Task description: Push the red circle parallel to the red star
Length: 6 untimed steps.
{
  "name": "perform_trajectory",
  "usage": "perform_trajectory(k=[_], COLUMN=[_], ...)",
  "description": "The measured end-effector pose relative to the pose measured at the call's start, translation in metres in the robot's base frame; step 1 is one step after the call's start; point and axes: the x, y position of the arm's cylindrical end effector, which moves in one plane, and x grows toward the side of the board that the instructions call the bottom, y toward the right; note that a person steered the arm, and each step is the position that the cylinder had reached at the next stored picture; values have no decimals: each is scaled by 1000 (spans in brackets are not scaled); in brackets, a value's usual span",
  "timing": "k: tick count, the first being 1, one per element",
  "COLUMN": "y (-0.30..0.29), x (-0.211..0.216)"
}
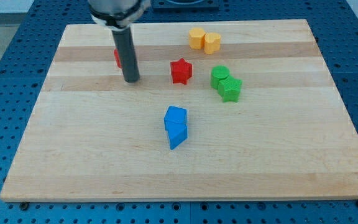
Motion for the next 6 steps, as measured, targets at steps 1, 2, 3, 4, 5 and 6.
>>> perform_trajectory(k=[1, 2, 3, 4, 5, 6], y=[-31, -57, -57, -20, 0, 4], x=[-24, -39, -63, -73, -55, -30])
